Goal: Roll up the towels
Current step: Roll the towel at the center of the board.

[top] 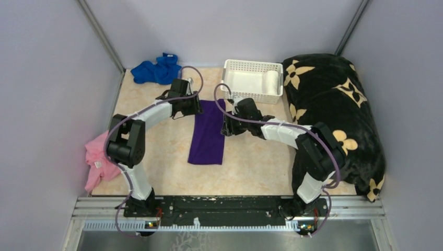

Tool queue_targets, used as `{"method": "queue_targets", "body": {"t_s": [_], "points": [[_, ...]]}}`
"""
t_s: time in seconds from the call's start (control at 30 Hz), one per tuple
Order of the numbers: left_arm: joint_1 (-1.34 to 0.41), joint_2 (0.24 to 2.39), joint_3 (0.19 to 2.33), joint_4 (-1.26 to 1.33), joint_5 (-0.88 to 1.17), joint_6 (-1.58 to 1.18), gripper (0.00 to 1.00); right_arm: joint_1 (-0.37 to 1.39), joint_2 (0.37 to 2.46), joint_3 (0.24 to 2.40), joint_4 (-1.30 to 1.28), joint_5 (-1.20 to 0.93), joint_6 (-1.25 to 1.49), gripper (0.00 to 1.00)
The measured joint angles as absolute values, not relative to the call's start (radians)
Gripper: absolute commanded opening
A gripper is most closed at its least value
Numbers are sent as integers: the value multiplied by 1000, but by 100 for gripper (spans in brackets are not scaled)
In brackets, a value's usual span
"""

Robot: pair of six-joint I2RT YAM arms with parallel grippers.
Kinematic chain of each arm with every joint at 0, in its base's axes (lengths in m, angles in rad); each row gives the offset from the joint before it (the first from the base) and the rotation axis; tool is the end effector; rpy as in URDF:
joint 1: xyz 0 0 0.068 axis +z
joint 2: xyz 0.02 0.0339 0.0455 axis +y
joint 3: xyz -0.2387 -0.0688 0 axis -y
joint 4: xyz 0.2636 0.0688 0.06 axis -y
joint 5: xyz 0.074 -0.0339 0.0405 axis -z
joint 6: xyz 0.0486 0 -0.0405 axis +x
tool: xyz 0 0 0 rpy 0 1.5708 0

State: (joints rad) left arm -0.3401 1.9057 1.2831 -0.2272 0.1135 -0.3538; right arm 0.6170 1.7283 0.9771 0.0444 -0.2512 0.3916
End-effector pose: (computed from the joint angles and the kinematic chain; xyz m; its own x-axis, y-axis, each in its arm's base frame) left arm 0.4019 -0.1481 0.1421 -0.8035 -0.0808 -0.5898 0.1317 0.9421 -0.3085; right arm 0.3055 0.2315 0.1346 -0.7623 -0.0875 -0.6413 -0.4583 0.7725 0.4394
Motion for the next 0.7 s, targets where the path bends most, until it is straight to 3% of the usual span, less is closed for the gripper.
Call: {"method": "queue_targets", "body": {"t_s": [0.37,0.7], "points": [[-343,1422,894,-263,171,-514,51,899,1555,974,-147,-233,-8,56],[-358,1118,551,-343,192,-678,52,1052,1568,974,-224,-125,-172,47]]}}
